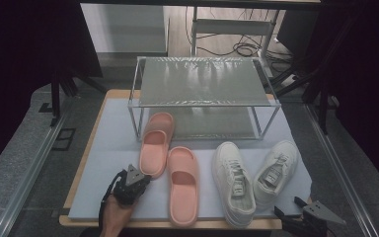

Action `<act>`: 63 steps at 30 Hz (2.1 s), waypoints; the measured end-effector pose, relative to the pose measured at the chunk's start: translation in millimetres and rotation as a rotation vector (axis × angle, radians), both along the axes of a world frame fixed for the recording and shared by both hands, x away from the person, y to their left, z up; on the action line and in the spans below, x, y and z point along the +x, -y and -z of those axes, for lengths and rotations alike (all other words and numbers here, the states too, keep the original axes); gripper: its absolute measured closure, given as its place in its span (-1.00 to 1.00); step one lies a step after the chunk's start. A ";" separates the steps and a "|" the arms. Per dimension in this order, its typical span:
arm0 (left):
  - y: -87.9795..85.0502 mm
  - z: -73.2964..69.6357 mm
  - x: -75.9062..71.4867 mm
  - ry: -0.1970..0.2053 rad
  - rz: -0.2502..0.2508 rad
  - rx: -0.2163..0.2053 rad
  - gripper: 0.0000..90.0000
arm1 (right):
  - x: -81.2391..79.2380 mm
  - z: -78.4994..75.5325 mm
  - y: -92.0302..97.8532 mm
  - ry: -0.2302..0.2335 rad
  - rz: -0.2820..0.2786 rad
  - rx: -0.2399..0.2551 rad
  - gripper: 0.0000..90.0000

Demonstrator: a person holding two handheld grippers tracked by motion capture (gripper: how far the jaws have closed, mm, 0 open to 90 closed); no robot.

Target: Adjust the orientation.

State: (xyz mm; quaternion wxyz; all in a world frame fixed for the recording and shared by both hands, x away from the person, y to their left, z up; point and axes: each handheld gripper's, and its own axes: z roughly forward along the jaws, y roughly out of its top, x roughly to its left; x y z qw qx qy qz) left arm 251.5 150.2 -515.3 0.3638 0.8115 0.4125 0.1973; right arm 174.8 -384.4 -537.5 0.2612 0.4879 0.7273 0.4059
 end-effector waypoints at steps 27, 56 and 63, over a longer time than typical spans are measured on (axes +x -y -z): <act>5.6 1.0 38.7 0.032 -0.039 -0.027 1.00 | -0.1 -0.1 0.4 -0.001 -0.001 0.002 -0.69; 18.6 -4.0 83.2 0.103 -0.085 -0.036 1.00 | -0.1 -0.1 1.0 -0.002 -0.002 0.007 -0.69; 23.1 -4.5 95.0 0.113 -0.093 -0.006 1.00 | -0.1 -0.1 1.2 -0.002 -0.002 0.010 -0.69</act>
